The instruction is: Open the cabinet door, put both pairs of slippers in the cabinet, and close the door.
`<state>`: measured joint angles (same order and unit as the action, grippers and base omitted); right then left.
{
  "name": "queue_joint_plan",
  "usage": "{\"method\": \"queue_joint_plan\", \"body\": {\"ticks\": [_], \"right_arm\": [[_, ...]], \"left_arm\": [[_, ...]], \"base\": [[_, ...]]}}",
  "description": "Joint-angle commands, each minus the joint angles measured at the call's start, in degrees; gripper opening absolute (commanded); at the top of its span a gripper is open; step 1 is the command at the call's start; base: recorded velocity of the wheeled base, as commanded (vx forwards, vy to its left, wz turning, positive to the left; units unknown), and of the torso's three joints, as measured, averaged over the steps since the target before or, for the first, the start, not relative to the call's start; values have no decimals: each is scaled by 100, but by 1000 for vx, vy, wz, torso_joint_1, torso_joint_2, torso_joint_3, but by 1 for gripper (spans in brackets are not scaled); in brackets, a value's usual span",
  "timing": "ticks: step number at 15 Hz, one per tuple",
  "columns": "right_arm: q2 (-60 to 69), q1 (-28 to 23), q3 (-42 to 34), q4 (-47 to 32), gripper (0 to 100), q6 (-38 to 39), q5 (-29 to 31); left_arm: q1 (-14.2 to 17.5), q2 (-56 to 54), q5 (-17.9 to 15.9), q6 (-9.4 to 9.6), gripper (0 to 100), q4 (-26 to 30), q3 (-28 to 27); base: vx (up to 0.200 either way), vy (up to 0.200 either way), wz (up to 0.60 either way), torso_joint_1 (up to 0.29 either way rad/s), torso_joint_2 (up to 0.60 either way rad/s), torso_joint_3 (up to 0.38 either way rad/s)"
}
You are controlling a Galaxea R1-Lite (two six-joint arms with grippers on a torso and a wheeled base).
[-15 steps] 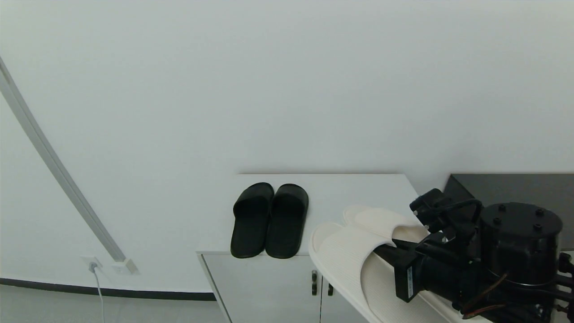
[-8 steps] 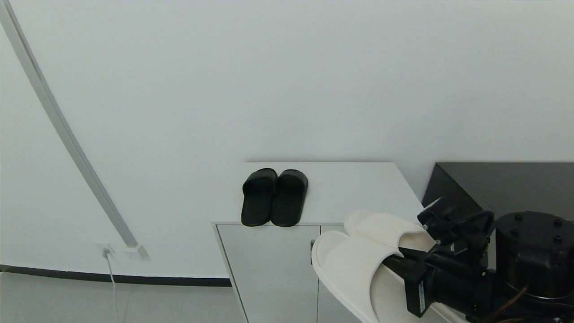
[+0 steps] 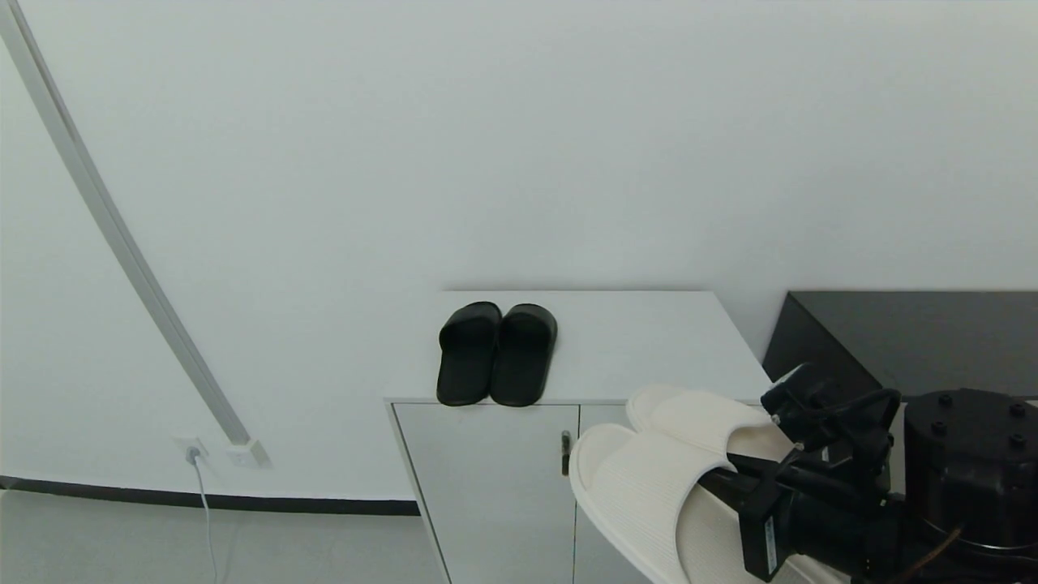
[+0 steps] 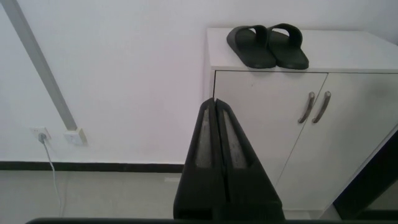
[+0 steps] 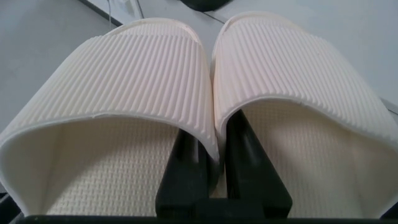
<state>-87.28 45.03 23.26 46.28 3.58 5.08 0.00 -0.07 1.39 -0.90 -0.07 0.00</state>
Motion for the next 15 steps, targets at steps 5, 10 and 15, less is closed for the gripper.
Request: {"method": "queue_joint_plan", "body": {"ticks": [5,10,15], "right_arm": [[-78,32,-76,13,0,-16,19],[10,32,-208,13,0,-174,1],[-43,85,-234,13,0,-165,-7]], "left_arm": [[0,7,2,-6,0,-1,0],[0,7,10,20,0,-1,0],[0,7,2,11,100,-1,0]], "base": [[0,0,0,0,0,0],[0,0,0,-106,233,123],[0,0,0,-162,363,204]]}}
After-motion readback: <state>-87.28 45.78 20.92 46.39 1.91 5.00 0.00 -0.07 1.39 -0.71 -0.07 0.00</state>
